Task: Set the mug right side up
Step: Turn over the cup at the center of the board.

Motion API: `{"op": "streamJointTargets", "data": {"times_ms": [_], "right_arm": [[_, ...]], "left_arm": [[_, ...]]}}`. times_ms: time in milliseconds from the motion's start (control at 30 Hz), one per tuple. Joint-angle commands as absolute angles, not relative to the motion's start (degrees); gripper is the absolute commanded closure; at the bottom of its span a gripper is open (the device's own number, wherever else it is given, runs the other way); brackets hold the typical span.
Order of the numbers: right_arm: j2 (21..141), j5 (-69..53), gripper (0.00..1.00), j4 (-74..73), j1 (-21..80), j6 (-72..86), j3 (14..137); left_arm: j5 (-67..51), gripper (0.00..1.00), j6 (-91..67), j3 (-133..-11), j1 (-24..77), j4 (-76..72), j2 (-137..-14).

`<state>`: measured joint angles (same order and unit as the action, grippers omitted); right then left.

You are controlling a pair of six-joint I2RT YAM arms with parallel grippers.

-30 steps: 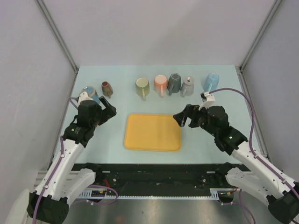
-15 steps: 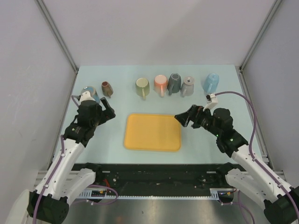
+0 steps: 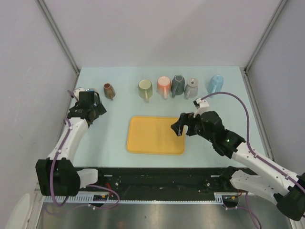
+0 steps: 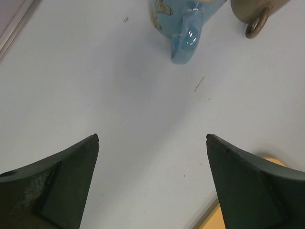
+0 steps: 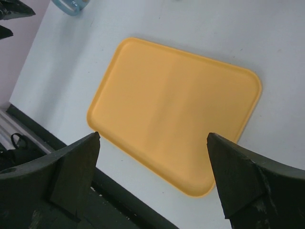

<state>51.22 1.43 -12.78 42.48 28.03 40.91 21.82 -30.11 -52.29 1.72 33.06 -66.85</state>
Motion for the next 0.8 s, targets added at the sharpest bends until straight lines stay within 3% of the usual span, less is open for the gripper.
{"op": "streamJointTargets", "data": {"times_ms": [0, 200, 767], "right_arm": [[52.55, 7.21, 0.00, -14.33, 42.89, 25.40, 43.33], [52.74, 7.29, 0.00, -14.85, 42.89, 25.05, 43.51], [51.94, 6.15, 0.00, -15.99, 41.40, 22.94, 43.51]], "left_arm": [[20.57, 0.02, -30.76, -56.86, 0.26, 28.84, -72.50], [13.90, 0.09, -28.39, -58.27, -1.93, 21.72, -79.26], [13.01, 0.32, -23.20, -62.84, -6.15, 16.61, -89.82]]}}
